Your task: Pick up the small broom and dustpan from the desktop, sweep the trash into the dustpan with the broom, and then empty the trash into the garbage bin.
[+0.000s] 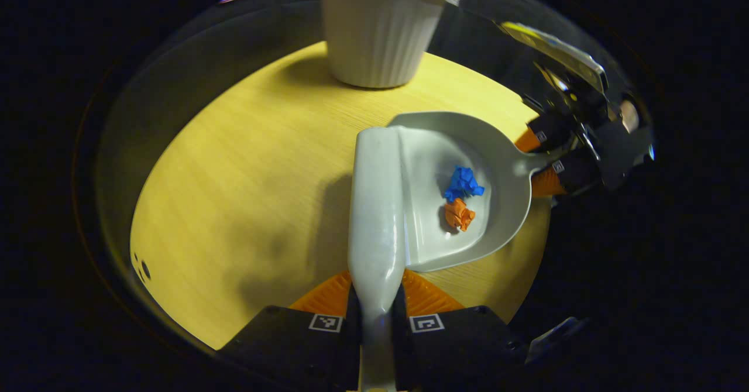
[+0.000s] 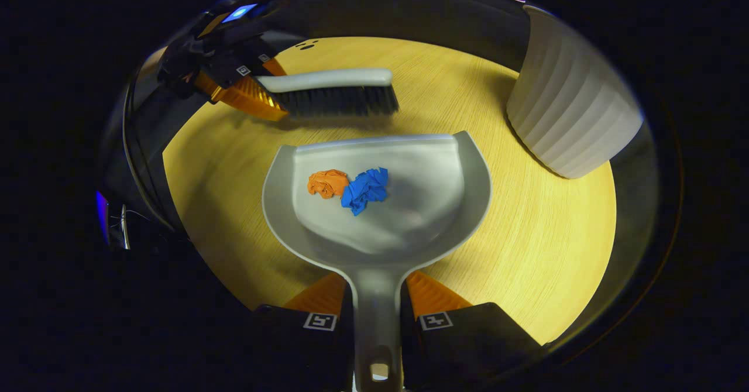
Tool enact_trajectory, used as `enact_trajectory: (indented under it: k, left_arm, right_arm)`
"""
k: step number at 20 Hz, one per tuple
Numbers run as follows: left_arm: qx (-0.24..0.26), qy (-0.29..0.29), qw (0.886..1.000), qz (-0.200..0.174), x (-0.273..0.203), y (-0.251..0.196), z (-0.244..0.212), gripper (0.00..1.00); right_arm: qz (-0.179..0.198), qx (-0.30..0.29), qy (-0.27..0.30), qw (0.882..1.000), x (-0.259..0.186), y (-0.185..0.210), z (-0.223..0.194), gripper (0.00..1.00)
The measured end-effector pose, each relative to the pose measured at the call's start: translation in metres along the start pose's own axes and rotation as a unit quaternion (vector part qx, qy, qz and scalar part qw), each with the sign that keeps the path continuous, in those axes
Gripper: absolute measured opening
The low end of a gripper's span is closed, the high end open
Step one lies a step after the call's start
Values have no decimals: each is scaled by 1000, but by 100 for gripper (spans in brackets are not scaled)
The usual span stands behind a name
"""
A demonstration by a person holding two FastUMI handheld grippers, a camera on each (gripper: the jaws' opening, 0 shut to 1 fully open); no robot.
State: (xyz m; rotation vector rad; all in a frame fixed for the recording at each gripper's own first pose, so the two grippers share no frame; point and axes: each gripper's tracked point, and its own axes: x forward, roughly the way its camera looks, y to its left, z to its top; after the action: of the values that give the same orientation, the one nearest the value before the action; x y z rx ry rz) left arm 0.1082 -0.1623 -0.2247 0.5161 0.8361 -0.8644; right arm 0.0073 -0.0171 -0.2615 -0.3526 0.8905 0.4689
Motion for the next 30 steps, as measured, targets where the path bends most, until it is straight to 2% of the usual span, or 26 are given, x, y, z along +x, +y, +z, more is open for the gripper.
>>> enact_trajectory:
  k: [2, 5, 10, 11, 12, 15, 19, 22, 23, 25, 26, 29, 30]
  left_arm:
    - [-54, -36, 998, 16, -8, -7, -8, 27]
    - [-124, -65, 989, 52, -23, -8, -40, 27]
    - [-225, -89, 966, 94, -19, 6, -118, 27]
    - [-240, -92, 961, 99, -15, 11, -132, 27]
    - [-252, -94, 958, 103, -8, 16, -145, 27]
    - [-269, -91, 952, 116, 17, 30, -177, 27]
    - [-271, -92, 949, 128, 46, 43, -213, 26]
    - [-273, -93, 949, 126, 30, 55, -248, 27]
    - [-271, -92, 950, 127, 25, 62, -256, 27]
    - [-264, -93, 951, 129, 2, 65, -247, 27]
    - [-262, -95, 951, 130, -11, 47, -228, 27]
    - [-268, -102, 949, 132, -45, 29, -224, 27]
    - [-274, -103, 947, 131, -24, 40, -226, 27]
  right_arm:
    - [5, 9, 1, 1000, -1, 1, 3, 36]
    - [0, 9, 1, 1000, -5, 0, 3, 36]
    - [-24, 16, -12, 1000, -18, -2, 10, 36]
    - [-28, 20, -14, 999, -22, -1, 12, 41]
    - [-31, 23, -14, 999, -27, 0, 13, 36]
    - [-34, 31, -12, 999, -49, 0, 20, 41]
    - [-49, 69, -41, 996, -98, -11, 39, 31]
    - [-57, 102, -73, 990, -141, -26, 61, 41]
    - [-58, 113, -83, 988, -155, -30, 67, 36]
    - [-59, 132, -102, 984, -176, -38, 78, 36]
    - [-59, 139, -107, 983, -186, -43, 86, 36]
    - [-64, 160, -130, 976, -208, -59, 105, 36]
    - [-68, 164, -135, 975, -213, -65, 112, 36]
